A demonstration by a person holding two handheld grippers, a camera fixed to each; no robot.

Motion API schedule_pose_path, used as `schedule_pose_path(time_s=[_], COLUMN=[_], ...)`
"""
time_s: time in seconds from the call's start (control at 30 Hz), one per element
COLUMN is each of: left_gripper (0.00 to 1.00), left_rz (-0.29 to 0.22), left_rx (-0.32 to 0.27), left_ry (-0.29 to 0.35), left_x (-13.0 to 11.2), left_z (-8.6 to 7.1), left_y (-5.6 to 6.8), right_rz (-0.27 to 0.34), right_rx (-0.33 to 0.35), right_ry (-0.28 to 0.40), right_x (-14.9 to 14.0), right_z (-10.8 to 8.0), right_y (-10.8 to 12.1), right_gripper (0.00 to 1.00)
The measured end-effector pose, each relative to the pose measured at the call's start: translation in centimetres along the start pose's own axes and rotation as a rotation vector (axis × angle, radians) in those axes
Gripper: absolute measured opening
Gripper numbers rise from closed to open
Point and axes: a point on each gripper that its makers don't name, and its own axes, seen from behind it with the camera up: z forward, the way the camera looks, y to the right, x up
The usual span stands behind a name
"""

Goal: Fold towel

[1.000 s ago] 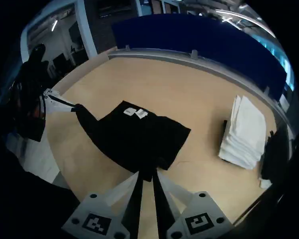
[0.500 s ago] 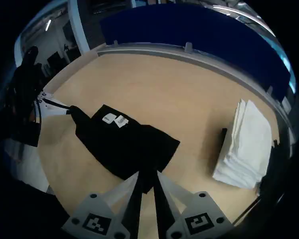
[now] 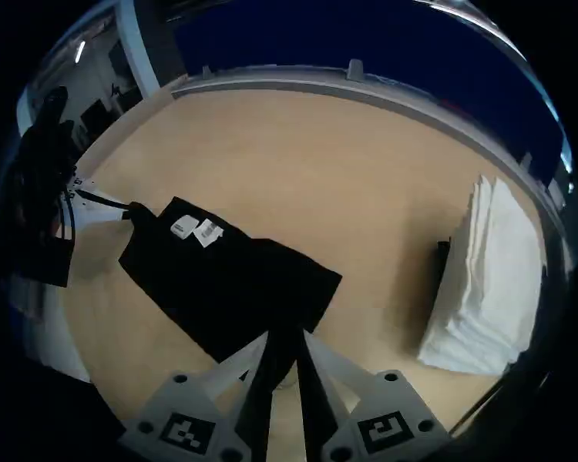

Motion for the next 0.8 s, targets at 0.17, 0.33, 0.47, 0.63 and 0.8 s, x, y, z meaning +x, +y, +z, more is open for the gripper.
schedule_pose_path(time_s=[0.17,0.33,0.47,0.63,0.8], left_gripper=[0.07,0.07,0.07,0.11,0.23], left_rz=[0.003,-0.003,-0.008,-0.018,-0.009], left_rx=[0.005,0.003,-0.002,0.006,0.028], left_ry=[-0.009,-0.018,-0.019,-0.011,0.003], left_x=[0.3,0.3,0.5,0.8,1.1], left_z=[0.9,1.6,1.9,2.3,2.6], left_y=[-0.4,-0.6,-0.7,-1.1,-1.6], right_rz=[0.004,0.01,0.012,0.013,0.018], right_rx=[-0.004,-0.009,-0.018,-0.033,-0.062], right_ry=[-0.005,-0.009,-0.008,-0.004,0.006], right_x=[0.5,0.7,0.8,1.0,1.1], right_z=[0.6,1.2,1.5,1.9,2.3], right_y=[0.3,0.6,0.9,1.2,1.7], right_gripper=[0.17,0.17,0.17,0.21,0.33])
